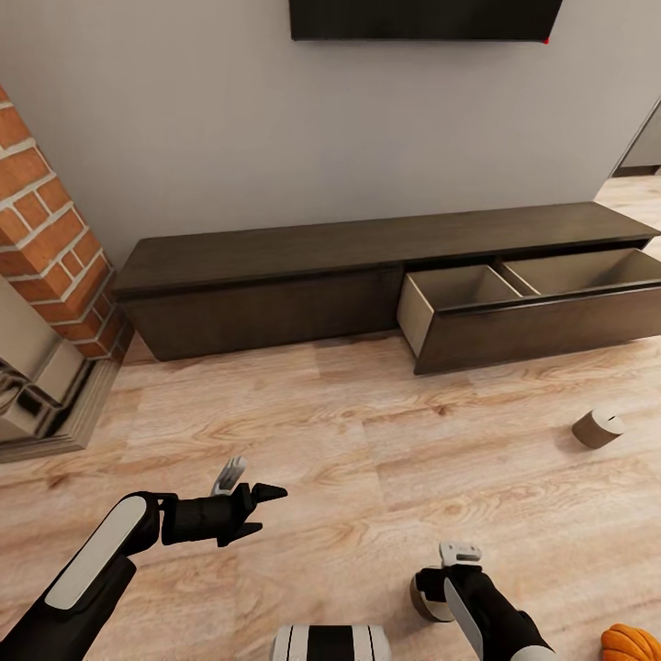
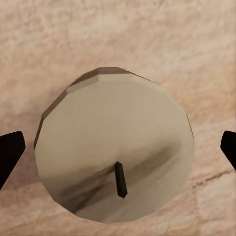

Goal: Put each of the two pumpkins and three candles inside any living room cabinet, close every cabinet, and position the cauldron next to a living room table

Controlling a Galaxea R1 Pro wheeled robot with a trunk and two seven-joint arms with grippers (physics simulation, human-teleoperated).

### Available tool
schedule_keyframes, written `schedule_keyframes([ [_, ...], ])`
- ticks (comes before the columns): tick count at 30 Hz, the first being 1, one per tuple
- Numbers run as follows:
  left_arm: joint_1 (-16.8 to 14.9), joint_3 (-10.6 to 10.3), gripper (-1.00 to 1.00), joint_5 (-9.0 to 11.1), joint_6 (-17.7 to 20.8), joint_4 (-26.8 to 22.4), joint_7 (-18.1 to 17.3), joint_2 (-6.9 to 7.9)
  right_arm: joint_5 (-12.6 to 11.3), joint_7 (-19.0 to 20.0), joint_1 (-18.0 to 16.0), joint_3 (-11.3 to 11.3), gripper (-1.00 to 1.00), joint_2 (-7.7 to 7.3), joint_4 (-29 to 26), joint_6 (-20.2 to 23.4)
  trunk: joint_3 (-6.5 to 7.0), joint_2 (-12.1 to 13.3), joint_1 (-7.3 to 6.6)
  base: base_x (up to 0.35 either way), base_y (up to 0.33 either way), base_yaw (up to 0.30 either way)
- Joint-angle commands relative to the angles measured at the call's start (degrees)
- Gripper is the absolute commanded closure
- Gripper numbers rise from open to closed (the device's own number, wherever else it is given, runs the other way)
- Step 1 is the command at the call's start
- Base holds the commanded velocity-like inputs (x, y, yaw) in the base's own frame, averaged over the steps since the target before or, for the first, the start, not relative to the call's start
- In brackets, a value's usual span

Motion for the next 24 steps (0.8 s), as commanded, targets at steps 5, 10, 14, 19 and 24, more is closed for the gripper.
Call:
schedule_keyframes([
  [5,-0.03,-0.06,-1.00,0.66,-0.02,-0.05,0.57,0.04,-0.50,-0.42,-0.01,0.16,-1.00,-0.01,-0.11,0.24,-0.49,-0.04,0.04,0.000,0.000,0.000],
  [10,-0.03,-0.05,-1.00,0.69,-0.02,-0.05,0.57,0.04,-0.50,-0.42,-0.02,0.14,-1.00,-0.01,-0.10,0.19,-1.15,-0.08,0.12,0.000,0.000,0.000],
  [14,-0.03,-0.04,-1.00,0.69,-0.02,-0.05,0.57,0.04,-0.53,-0.42,-0.01,0.14,-1.00,-0.01,-0.09,0.17,-1.37,-0.10,0.14,0.000,0.000,0.000],
  [19,-0.03,-0.06,-1.00,0.69,-0.02,-0.05,0.57,0.04,-0.57,-0.42,-0.02,0.13,-1.00,-0.01,-0.10,0.16,-2.26,-0.15,0.25,0.000,0.000,0.000],
  [24,-0.03,-0.06,-1.00,0.69,-0.03,-0.05,0.57,0.04,-0.58,-0.42,-0.02,0.15,-1.00,-0.01,-0.10,0.16,-2.26,-0.15,0.25,0.000,0.000,0.000],
])
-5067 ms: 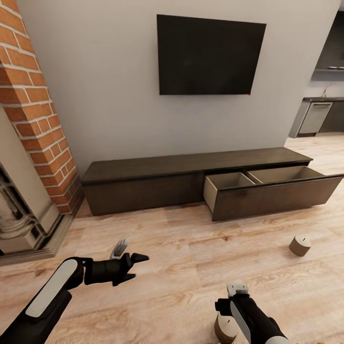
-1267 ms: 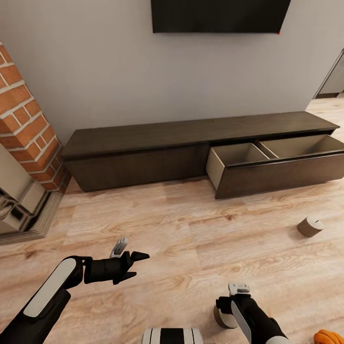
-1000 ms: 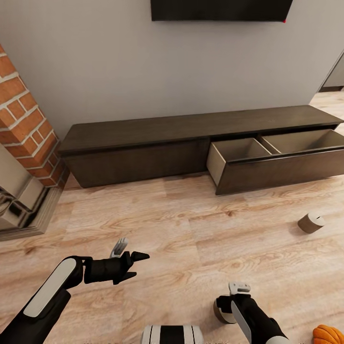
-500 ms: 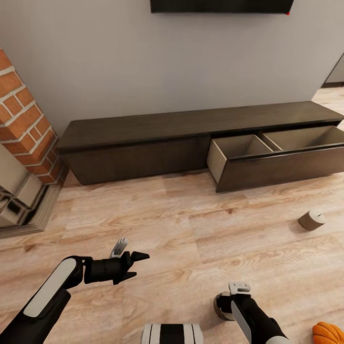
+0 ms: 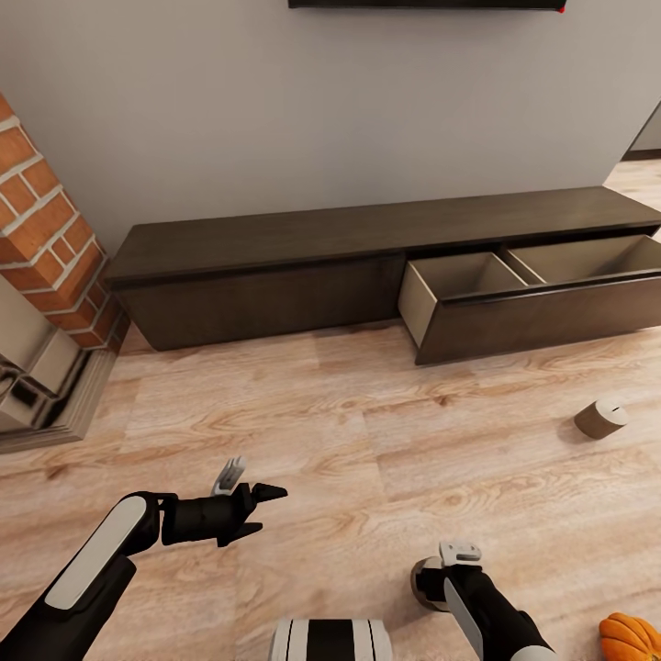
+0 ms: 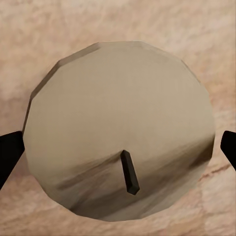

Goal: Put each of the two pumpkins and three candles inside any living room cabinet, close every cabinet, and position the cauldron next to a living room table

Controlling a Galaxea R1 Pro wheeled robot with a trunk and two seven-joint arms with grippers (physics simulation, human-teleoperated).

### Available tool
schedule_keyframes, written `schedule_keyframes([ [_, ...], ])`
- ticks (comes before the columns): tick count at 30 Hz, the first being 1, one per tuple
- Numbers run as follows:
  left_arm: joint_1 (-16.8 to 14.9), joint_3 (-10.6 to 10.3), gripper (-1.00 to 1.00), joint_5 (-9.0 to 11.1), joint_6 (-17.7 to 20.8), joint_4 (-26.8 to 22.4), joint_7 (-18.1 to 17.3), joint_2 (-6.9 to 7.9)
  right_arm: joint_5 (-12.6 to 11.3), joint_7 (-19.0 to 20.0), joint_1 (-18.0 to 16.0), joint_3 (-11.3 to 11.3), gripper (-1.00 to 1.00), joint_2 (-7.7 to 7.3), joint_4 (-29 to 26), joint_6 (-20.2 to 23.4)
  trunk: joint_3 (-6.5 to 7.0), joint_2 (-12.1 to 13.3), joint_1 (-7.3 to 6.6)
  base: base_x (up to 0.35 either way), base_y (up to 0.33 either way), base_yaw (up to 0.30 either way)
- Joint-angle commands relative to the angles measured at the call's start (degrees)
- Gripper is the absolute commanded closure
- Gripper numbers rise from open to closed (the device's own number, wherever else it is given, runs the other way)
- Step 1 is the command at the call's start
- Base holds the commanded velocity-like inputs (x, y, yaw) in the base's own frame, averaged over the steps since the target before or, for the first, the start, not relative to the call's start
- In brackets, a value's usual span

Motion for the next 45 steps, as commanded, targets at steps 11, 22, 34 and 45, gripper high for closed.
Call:
schedule_keyframes([
  [11,-0.03,-0.05,-1.00,0.60,-0.03,-0.05,0.57,0.04,-0.50,-0.42,-0.01,0.17,-1.00,-0.01,-0.08,0.08,-0.93,-0.07,0.09,0.000,0.000,0.000],
  [22,-0.03,-0.06,-1.00,0.60,-0.03,-0.05,0.57,0.04,-0.42,-0.42,0.00,0.22,1.00,-0.01,-0.08,0.08,-0.93,-0.07,0.09,0.000,0.000,0.000],
  [34,-0.03,-0.06,-1.00,0.60,-0.03,-0.05,0.57,0.04,-0.42,-0.42,0.00,0.21,1.00,-0.01,-0.11,0.08,-0.93,-0.07,0.09,0.000,0.000,0.000],
  [45,-0.03,-0.06,-1.00,0.60,-0.03,-0.05,0.57,0.04,-0.42,-0.42,-0.01,0.23,1.00,-0.01,-0.15,0.08,0.85,0.04,-0.11,0.000,0.000,0.000],
])
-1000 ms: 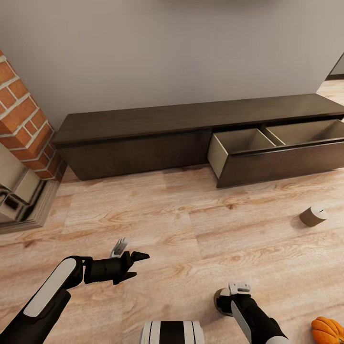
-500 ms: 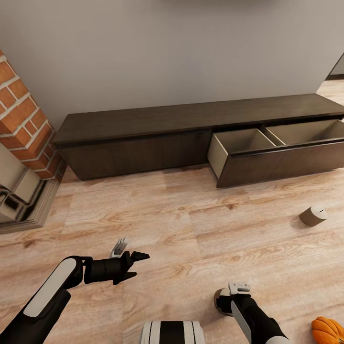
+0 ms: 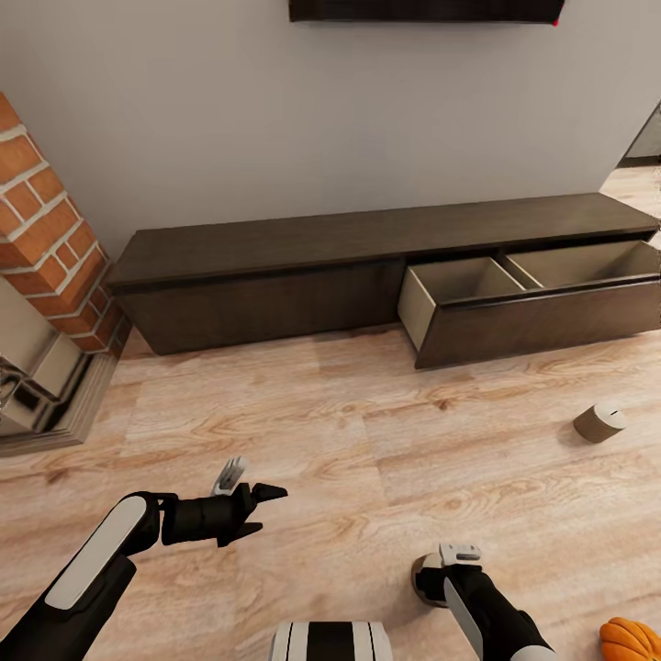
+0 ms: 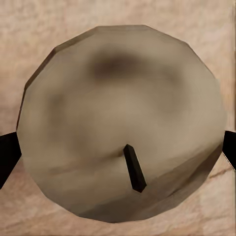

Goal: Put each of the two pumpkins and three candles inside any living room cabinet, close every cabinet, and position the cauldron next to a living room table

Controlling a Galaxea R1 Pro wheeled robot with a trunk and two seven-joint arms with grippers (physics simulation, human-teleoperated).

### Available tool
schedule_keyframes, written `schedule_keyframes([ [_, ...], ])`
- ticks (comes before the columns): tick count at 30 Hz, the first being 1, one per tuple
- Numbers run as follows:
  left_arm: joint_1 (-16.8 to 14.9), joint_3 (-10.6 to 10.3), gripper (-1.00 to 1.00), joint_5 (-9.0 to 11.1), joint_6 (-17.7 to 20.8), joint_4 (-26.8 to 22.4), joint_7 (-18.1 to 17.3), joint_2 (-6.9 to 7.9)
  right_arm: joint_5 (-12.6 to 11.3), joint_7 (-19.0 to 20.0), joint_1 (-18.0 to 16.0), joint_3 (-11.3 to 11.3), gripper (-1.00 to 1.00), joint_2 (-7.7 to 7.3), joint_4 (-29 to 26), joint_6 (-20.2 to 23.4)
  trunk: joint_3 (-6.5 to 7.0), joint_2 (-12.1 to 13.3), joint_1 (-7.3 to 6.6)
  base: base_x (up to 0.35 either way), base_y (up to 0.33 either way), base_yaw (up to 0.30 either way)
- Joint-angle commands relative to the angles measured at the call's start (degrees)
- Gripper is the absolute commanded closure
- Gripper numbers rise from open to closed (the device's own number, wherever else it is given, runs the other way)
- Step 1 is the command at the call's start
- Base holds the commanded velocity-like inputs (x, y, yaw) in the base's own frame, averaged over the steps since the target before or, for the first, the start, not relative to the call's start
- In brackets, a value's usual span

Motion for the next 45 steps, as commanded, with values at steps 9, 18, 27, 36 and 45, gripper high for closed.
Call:
schedule_keyframes([
  [9,-0.03,-0.06,-1.00,0.58,-0.03,-0.05,0.57,0.04,-0.60,-0.43,0.00,0.16,1.00,-0.01,-0.08,0.26,1.96,0.11,-0.24,0.000,0.000,0.000],
  [18,-0.03,0.10,-1.00,0.30,-0.15,0.15,0.73,0.11,-0.50,-0.28,0.00,0.18,1.00,0.02,-0.99,0.38,3.95,0.23,-0.47,0.000,0.000,0.000],
  [27,-0.03,0.19,-1.00,-0.35,-0.25,0.64,1.30,0.13,-0.37,-0.18,0.00,0.26,1.00,0.02,-1.15,0.85,5.95,0.35,-0.70,0.000,0.000,0.000],
  [36,-0.03,0.25,-1.00,-0.39,-0.21,0.72,1.36,0.26,-0.39,-0.09,0.00,0.25,1.00,-0.01,-1.40,1.26,7.94,0.47,-0.93,0.000,0.000,0.000],
  [45,-0.03,0.23,-1.00,-0.39,-0.20,0.75,1.36,0.24,-0.50,0.04,0.00,0.34,1.00,0.02,-4.28,3.96,9.93,0.59,-1.17,0.000,0.000,0.000],
])
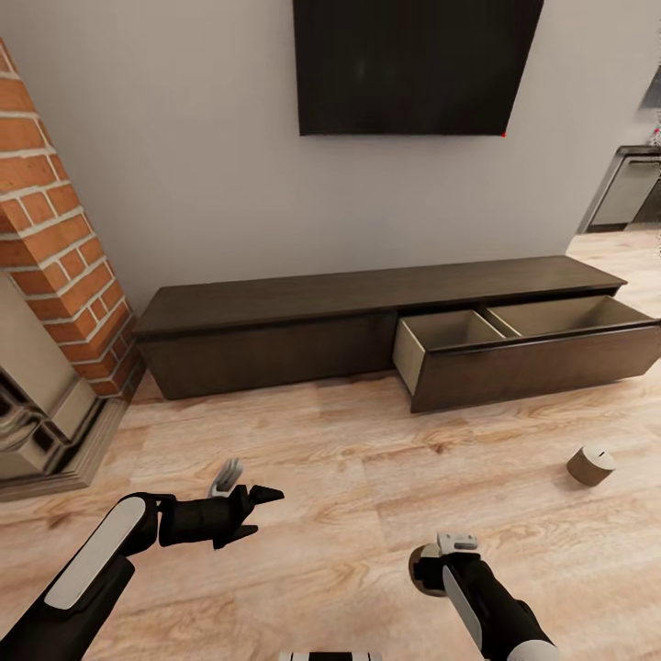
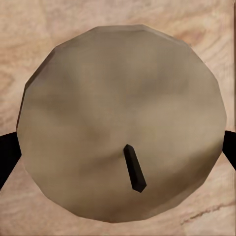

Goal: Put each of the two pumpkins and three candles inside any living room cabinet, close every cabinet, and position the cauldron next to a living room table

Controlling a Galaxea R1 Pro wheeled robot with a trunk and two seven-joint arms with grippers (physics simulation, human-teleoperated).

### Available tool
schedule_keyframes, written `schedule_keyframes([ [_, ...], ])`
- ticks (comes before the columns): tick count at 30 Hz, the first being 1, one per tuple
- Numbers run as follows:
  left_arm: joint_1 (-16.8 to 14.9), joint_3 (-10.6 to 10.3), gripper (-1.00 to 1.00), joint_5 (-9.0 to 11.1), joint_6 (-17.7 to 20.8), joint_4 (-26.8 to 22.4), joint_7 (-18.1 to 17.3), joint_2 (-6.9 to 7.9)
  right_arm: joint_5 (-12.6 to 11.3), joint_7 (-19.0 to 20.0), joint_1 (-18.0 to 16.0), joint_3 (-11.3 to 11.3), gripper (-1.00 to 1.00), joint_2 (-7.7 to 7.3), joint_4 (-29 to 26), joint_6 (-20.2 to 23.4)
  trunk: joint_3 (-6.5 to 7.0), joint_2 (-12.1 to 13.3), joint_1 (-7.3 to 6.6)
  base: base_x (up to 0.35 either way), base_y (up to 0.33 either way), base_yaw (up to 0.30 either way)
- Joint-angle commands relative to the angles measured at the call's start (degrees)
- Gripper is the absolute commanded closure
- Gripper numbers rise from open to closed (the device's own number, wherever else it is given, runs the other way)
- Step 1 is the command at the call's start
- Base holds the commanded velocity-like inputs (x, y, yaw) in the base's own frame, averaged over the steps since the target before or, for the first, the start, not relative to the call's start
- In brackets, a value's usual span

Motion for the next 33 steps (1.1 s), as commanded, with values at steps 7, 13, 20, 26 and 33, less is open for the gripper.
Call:
schedule_keyframes([
  [7,-0.03,-0.09,-1.00,0.57,-0.03,-0.05,0.57,0.02,-0.57,-0.39,-0.01,0.19,1.00,-0.05,-0.11,0.39,1.51,0.08,-0.19,0.000,0.000,0.000],
  [13,-0.03,-0.04,-1.00,0.57,-0.03,-0.05,0.57,0.09,-0.57,-0.34,-0.01,0.14,1.00,0.01,-0.86,0.42,2.84,0.16,-0.34,0.000,0.000,0.000],
  [20,-0.03,0.00,-1.00,0.57,-0.03,-0.05,0.57,0.10,-0.57,-0.29,-0.01,0.10,1.00,0.03,-1.35,0.51,4.39,0.25,-0.52,0.000,0.000,0.000],
  [26,-0.03,0.00,-1.00,0.57,-0.03,-0.05,0.64,0.10,-0.57,-0.29,-0.01,0.17,1.00,0.03,-1.43,0.51,5.72,0.33,-0.68,0.000,0.000,0.000],
  [33,-0.03,0.00,-1.00,0.57,-0.03,-0.30,0.66,0.04,-0.70,-0.29,-0.01,0.10,1.00,0.11,-1.43,0.51,7.27,0.42,-0.86,0.000,0.000,-0.157],
])
